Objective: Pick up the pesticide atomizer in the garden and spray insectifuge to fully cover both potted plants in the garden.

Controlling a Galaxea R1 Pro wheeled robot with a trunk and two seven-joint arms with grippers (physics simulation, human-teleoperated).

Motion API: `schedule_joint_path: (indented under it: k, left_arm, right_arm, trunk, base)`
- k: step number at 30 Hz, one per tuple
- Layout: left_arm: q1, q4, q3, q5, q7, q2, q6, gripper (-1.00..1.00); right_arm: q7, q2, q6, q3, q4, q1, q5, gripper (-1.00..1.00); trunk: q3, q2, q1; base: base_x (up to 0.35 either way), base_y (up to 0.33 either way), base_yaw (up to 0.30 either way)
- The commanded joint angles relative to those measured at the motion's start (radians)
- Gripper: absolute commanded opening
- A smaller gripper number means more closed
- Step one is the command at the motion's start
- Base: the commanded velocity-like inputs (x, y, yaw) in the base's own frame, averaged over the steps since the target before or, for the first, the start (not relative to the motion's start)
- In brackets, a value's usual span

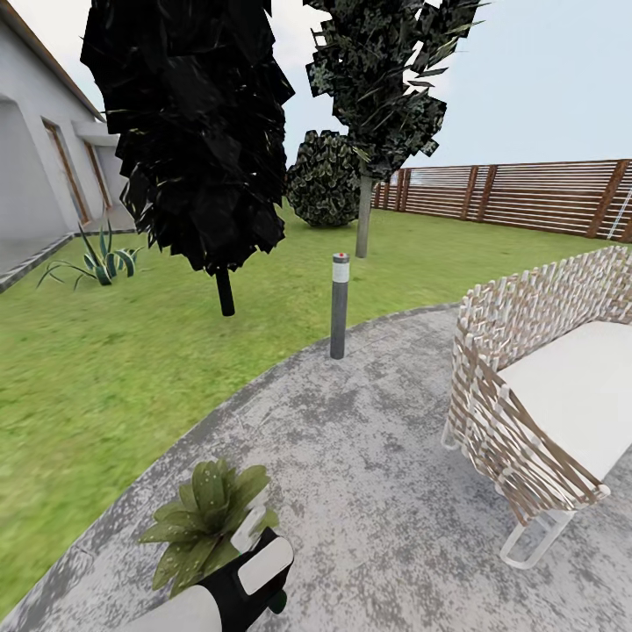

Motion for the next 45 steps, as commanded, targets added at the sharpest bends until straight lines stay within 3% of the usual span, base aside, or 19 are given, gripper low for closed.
schedule_joint_path:
  k: [1,10,12,16,26,35,39,45]
  left_arm:
    - [0.0,0.0,0.0,0.0,0.0,0.001,0.0,-1.0]
    - [0.0,0.0,0.001,0.002,0.011,0.002,-0.005,-1.0]
    - [0.0,0.007,0.003,0.019,0.028,0.002,0.004,-1.0]
    - [0.0,0.015,0.003,0.058,0.069,0.002,0.1,-1.0]
    - [0.0,0.014,0.002,0.058,0.077,0.001,0.152,-1.0]
    - [-0.009,0.015,0.002,0.06,0.082,0.001,0.283,-1.0]
    - [-0.011,0.015,0.003,0.06,0.082,0.001,0.283,-1.0]
    - [-0.011,0.012,0.003,0.055,0.08,0.0,0.223,-1.0]
  right_arm:
    - [0.0,0.0,0.0,0.0,0.0,0.0,0.0,1.0]
    - [0.0,0.0,0.001,0.001,0.003,0.0,0.0,1.0]
    - [0.0,0.0,0.001,0.002,0.003,0.0,0.0,1.0]
    - [0.001,0.0,0.0,0.002,0.002,0.0,0.002,1.0]
    - [0.002,0.0,-0.005,0.002,0.0,0.0,0.003,1.0]
    - [0.004,0.0,-0.038,0.001,0.001,0.0,0.0,1.0]
    - [0.005,0.0,-0.042,0.001,0.002,0.0,0.0,1.0]
    - [0.005,0.0,-0.041,0.002,0.003,0.0,0.0,1.0]
  trunk:
    - [0.0,0.0,0.0]
    - [0.0,0.0,0.0]
    - [0.0,0.0,0.0]
    - [0.0,0.0,0.0]
    - [0.0,0.0,0.0]
    - [0.0,0.0,0.0]
    - [0.0,0.0,0.0]
    - [0.0,0.0,0.0]
  base:
    - [0.0,0.0,0.0]
    - [0.0,0.0,0.0]
    - [0.0,0.0,0.0]
    - [0.0,0.0,0.0]
    - [0.0,0.0,0.0]
    - [0.0,0.0,0.0]
    - [0.0,0.0,0.0]
    - [0.012,-0.031,0.0]
